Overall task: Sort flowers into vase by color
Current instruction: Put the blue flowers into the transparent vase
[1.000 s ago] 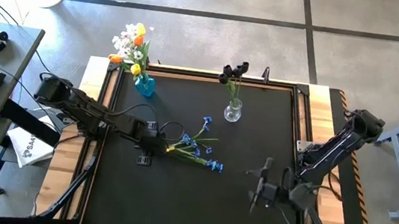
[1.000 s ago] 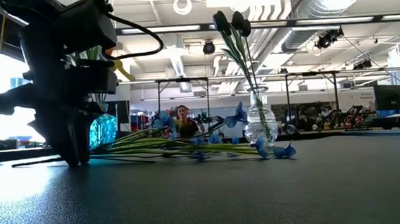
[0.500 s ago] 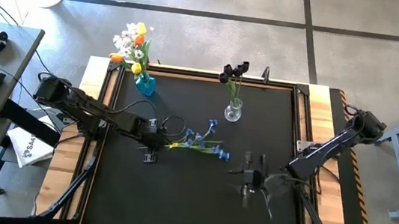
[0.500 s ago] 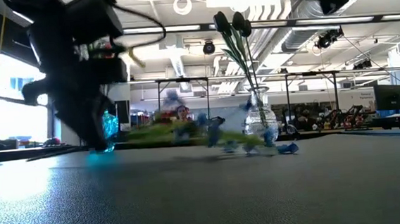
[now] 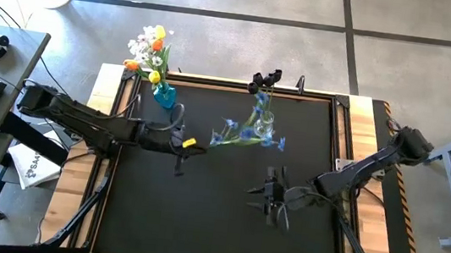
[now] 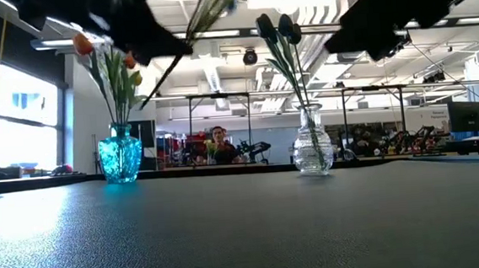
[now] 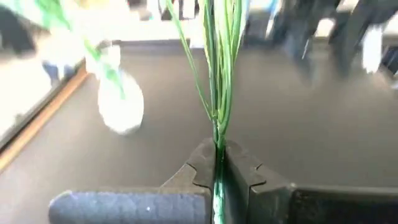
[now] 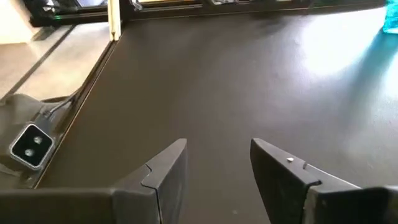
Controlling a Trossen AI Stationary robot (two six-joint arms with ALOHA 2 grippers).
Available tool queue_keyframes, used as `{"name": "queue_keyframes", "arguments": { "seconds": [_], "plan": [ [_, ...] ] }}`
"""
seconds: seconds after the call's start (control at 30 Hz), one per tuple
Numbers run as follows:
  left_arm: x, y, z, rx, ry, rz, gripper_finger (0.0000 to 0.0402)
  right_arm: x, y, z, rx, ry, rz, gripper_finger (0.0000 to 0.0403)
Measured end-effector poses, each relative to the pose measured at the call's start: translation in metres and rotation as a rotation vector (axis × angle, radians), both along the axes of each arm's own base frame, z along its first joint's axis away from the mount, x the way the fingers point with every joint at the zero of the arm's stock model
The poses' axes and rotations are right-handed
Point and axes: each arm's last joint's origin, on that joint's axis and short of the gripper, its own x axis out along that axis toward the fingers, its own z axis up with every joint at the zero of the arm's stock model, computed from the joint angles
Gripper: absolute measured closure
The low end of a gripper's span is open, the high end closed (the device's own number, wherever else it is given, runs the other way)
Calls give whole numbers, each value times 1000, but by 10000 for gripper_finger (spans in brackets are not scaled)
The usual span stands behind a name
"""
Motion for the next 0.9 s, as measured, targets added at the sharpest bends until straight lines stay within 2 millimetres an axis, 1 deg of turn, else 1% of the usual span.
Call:
{"name": "queue_keyframes", "arguments": {
  "seconds": [0.07,0.13,0.23,0.33,0.43,0.57,0.63,0.73,0.9],
  "plan": [
    [1,-1,4,8,-98,-43,398,8,-2,-7,-10,-7,13,229],
    [1,-3,6,14,-184,-93,398,20,-5,-13,-41,-54,32,229],
    [0,-4,7,17,-276,-130,398,38,-9,-21,-101,-171,55,229],
    [0,-4,7,15,-319,-138,398,53,-17,-22,-149,-318,58,229],
    [4,-7,9,14,-371,-154,398,63,-30,-14,-170,-502,6,229],
    [9,-12,9,51,-434,-186,398,66,-47,1,-156,-684,-74,229],
    [11,-14,7,56,-444,-192,398,67,-54,6,-152,-722,-100,229],
    [13,-15,3,56,-425,-193,398,68,-59,12,-145,-752,-113,229],
    [19,-13,2,56,-416,-178,398,81,-55,22,-153,-734,-72,229]
  ]
}}
